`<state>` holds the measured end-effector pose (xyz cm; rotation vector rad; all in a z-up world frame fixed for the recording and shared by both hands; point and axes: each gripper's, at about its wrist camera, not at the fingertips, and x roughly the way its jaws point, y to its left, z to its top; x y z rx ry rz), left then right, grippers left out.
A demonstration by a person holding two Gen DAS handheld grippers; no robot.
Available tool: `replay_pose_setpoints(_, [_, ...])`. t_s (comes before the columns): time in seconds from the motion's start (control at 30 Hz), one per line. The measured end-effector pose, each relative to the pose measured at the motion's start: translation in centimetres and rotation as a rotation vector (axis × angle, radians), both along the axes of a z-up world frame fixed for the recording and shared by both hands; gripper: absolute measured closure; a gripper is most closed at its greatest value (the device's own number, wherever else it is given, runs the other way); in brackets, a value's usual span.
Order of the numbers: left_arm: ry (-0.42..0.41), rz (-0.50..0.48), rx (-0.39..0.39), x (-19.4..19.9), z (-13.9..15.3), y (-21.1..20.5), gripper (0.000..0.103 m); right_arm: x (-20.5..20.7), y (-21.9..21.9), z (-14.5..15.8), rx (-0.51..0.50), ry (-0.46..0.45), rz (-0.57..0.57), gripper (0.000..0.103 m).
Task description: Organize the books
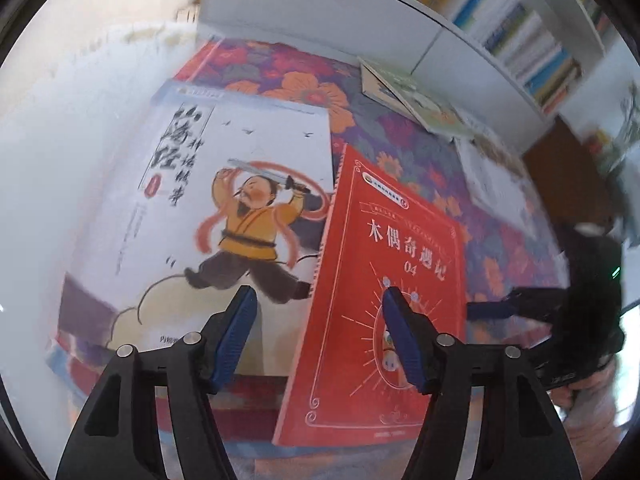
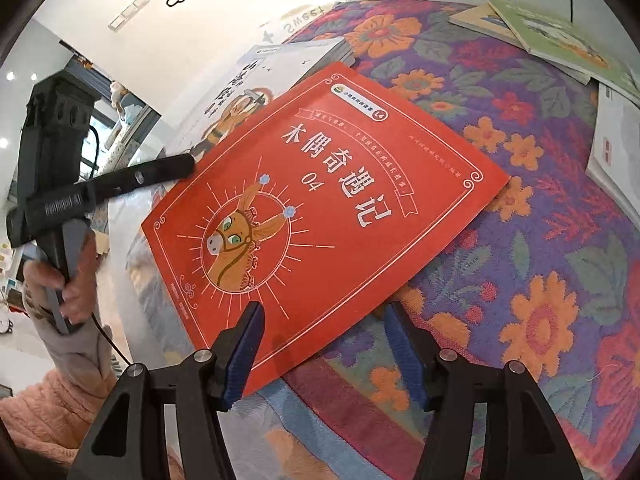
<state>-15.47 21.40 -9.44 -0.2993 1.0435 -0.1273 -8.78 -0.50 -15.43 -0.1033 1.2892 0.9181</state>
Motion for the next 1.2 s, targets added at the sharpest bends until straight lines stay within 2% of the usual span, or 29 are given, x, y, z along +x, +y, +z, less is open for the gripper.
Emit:
replay_pose_setpoints(0.1, [0.009, -0.060, -0.011, 0.0, 0.1, -1.7, 0.038, -0.4, -1.0, 0.4, 0.014, 0.019, -0.011, 0.042])
replay_pose_setpoints(0.2, [0.018, -0.100, 0.108, -0.1, 0.1, -4.3, 0.037, 0.1, -2.0, 0.5, 0.028, 0.040, -0.020, 0.042])
replay_pose_setpoints(0.3, [0.019, -0.127, 0.136, -0.4, 0.1, -6.1, 0.036, 0.4, -3.5, 0.6, 0.039, 0.056, -0.051, 0.043])
replay_pose_setpoints(0.33, [0.022, -0.138, 0.126, -0.4, 0.2, -6.4, 0.036, 0.5, -4.0, 0.8, 0.039, 0.058, -0.066, 0.043])
replay_pose_setpoints(0.43, [0.072, -0.188, 0.029, -0.3, -0.8, -7.8, 0.036, 0.7, -5.9, 0.9, 0.039, 0.062, -0.099, 0.041])
replay_pose_setpoints(0.53, [0.116, -0.210, -0.001, 0.0, -2.8, -10.4, 0.036, 0.9, -8.7, 0.9, 0.036, 0.055, -0.155, 0.041])
replay_pose_setpoints(0.6, [0.091, -0.233, -0.015, -0.4, -2.6, -11.9, 0.035, 0.8, -10.2, 1.0, 0.038, 0.064, -0.182, 0.041])
replay_pose_setpoints(0.63, [0.092, -0.246, -0.026, -0.4, -2.4, -12.3, 0.035, 0.6, -11.1, 1.0, 0.044, 0.079, -0.181, 0.040])
replay_pose_setpoints(0.7, [0.098, -0.284, -0.105, -0.1, -2.2, -12.9, 0.035, 0.5, -12.8, 0.9, 0.049, 0.105, -0.188, 0.040])
replay_pose_setpoints(0.87, [0.139, -0.285, -0.158, 1.8, -2.8, -12.1, 0.038, 0.9, -16.8, -0.4, 0.158, 0.216, -0.218, 0.041])
replay_pose_setpoints(0.97, [0.137, -0.301, -0.186, 3.1, -3.1, -11.9, 0.038, 1.3, -17.3, -0.9, 0.225, 0.249, -0.234, 0.041])
replay_pose_setpoints(1.03, [0.131, -0.318, -0.191, 3.7, -3.1, -12.0, 0.038, 1.6, -17.4, -0.8, 0.256, 0.241, -0.235, 0.041])
replay_pose_setpoints(1.17, [0.126, -0.332, -0.226, 4.6, -3.3, -11.6, 0.039, 2.2, -16.6, -0.5, 0.263, 0.207, -0.254, 0.040])
replay_pose_setpoints(1.2, [0.128, -0.331, -0.238, 4.7, -3.3, -11.3, 0.042, 2.3, -16.6, -0.4, 0.260, 0.200, -0.266, 0.043])
